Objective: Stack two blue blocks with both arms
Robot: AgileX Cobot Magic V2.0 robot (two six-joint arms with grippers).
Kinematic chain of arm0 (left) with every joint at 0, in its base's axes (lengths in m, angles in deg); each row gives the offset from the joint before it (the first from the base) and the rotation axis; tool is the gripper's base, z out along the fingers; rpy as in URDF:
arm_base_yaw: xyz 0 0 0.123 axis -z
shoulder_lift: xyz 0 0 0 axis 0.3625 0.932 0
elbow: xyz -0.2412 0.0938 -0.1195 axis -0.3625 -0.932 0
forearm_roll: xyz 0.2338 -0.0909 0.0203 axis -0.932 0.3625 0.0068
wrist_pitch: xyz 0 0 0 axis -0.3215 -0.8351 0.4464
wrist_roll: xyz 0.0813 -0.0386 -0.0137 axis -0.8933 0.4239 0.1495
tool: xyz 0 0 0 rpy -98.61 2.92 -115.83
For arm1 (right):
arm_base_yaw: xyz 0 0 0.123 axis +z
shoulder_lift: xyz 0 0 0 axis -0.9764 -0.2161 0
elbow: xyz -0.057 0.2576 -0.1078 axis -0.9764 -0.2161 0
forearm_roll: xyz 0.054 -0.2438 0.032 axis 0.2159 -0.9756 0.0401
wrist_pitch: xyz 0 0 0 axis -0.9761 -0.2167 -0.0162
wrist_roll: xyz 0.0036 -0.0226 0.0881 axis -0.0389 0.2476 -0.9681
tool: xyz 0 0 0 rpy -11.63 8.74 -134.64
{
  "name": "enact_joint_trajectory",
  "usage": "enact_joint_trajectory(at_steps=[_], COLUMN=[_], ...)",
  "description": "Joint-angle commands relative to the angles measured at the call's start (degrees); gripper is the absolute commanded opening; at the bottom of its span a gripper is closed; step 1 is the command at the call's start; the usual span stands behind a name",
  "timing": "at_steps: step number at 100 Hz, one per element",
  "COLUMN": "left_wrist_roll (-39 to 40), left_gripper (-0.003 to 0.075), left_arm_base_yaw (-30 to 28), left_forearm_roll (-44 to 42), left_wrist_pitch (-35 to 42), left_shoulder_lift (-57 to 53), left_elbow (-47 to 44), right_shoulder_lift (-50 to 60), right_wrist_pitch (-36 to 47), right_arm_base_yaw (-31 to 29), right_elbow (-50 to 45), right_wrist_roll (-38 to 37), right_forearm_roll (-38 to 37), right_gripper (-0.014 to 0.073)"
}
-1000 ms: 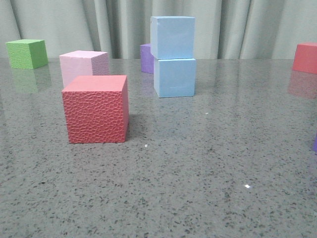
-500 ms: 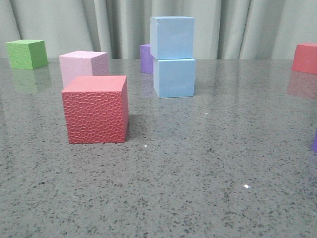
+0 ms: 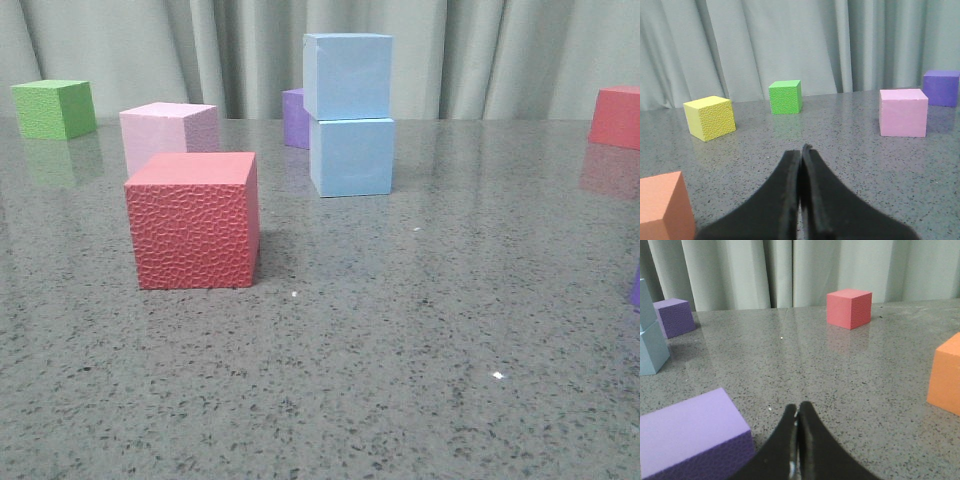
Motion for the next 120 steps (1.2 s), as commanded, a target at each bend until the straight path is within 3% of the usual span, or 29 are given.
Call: enact_joint_trajectory(at_steps=[1, 120], left_wrist_roll=[0.5, 0.5], left_gripper=[-0.0019, -0.0019], left_arm_base_yaw=[-0.14, -0.14], left_forearm_roll=[0.01, 0.01], left_wrist_pitch=[4.9, 4.9], left_shoulder_lift=[-1.86, -1.86], left_elbow=[-2.38, -2.38], right_shoulder_lift=[1.49, 1.49], right_wrist_pitch=[6.34, 8.4], right_arm_base_yaw=[-0.28, -0.28], right_elbow=[0.32, -0.83], right_wrist_roll=[1.13, 1.39], right_forearm_roll=[0.15, -1.84], right_gripper=[-0.0122, -0.0122])
